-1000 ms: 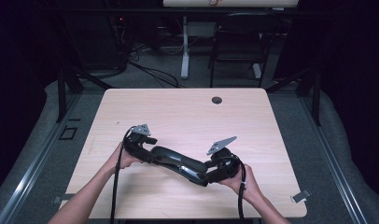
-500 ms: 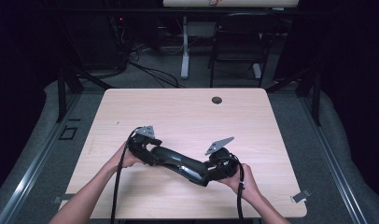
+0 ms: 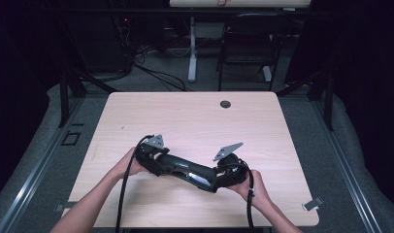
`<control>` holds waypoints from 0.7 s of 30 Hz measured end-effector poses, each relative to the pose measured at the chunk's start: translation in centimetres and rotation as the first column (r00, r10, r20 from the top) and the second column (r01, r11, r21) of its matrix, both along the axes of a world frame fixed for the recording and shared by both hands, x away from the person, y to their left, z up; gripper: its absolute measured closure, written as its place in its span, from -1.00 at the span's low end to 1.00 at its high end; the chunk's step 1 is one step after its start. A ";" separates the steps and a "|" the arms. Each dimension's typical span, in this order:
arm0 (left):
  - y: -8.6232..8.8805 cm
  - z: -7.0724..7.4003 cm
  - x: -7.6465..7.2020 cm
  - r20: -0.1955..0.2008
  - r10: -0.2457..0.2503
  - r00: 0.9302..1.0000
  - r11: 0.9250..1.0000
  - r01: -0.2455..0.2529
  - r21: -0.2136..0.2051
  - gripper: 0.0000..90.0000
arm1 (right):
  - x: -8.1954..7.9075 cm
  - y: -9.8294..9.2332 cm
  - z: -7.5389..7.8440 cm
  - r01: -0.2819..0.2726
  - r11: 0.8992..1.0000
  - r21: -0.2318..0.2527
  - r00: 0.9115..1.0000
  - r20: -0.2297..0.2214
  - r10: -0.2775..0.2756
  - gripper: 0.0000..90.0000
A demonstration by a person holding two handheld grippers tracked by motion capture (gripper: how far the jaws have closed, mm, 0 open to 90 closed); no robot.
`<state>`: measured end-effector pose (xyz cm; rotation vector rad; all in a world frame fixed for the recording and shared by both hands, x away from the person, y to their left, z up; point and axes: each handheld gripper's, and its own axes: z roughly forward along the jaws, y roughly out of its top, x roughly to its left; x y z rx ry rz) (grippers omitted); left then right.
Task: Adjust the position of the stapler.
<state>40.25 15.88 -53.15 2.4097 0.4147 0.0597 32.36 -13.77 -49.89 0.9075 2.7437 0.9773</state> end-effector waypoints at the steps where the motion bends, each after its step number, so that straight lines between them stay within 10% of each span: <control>1: 0.0 0.0 0.0 0.000 0.000 1.000 1.000 0.000 0.000 -0.60 | 0.0 0.0 0.0 0.000 1.000 0.000 1.000 0.000 0.000 0.24; 21: 1.5 0.1 -0.6 -0.018 0.055 0.998 0.998 -0.055 -0.025 -0.35 | 4.0 1.2 -0.3 -0.054 0.998 -0.020 0.998 -0.020 0.053 0.10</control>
